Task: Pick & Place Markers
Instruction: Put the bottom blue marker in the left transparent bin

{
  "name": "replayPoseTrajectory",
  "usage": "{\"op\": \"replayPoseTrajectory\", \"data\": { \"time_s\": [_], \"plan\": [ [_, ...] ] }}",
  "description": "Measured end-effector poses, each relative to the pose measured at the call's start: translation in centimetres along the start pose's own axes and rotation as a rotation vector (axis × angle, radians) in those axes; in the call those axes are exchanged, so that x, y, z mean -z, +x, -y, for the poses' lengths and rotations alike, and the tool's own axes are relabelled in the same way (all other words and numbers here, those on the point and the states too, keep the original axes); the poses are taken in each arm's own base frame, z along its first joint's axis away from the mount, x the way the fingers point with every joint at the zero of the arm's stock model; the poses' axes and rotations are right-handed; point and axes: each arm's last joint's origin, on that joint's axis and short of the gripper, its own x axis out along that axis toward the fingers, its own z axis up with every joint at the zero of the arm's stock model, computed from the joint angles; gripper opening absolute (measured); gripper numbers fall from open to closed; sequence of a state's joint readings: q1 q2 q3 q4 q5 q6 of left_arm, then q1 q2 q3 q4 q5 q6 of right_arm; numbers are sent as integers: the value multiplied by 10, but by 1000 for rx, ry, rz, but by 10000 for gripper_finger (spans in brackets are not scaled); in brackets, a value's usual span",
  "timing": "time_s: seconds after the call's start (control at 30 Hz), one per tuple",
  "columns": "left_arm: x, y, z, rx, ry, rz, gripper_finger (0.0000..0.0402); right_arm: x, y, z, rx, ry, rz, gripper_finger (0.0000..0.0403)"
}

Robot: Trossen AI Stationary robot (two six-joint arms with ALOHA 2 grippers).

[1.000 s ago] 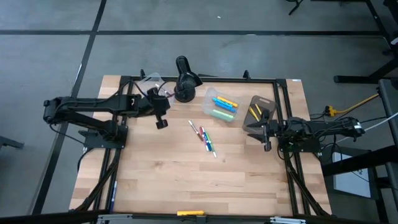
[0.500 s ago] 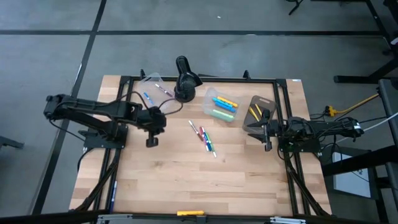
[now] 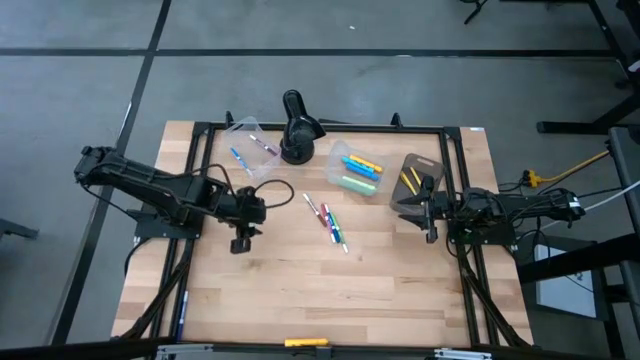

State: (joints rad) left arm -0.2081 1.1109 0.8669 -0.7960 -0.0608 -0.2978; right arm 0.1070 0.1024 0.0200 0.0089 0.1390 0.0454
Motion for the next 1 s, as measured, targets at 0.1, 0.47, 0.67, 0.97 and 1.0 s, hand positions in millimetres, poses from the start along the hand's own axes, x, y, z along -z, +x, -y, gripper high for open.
{"op": "replayPoseTrajectory", "data": {
  "time_s": [0.1, 0.47, 0.67, 0.97, 1.0],
  "plan": [
    [-6, 6, 6, 20, 88, 37, 142, 0, 0, 0, 0, 0, 0, 194],
    [-20, 47, 14, -91, 411, 31, 138, 0, 0, 0, -2, 0, 0, 194],
    [-24, 71, 16, -130, 534, -1, 133, 0, 0, 0, -2, 0, 0, 194],
    [-23, 83, 17, -150, 481, -31, 130, 0, 0, 0, -1, 0, 0, 194],
    [-22, 83, 17, -128, 432, -38, 130, 0, 0, 0, -1, 0, 0, 194]
  ]
}}
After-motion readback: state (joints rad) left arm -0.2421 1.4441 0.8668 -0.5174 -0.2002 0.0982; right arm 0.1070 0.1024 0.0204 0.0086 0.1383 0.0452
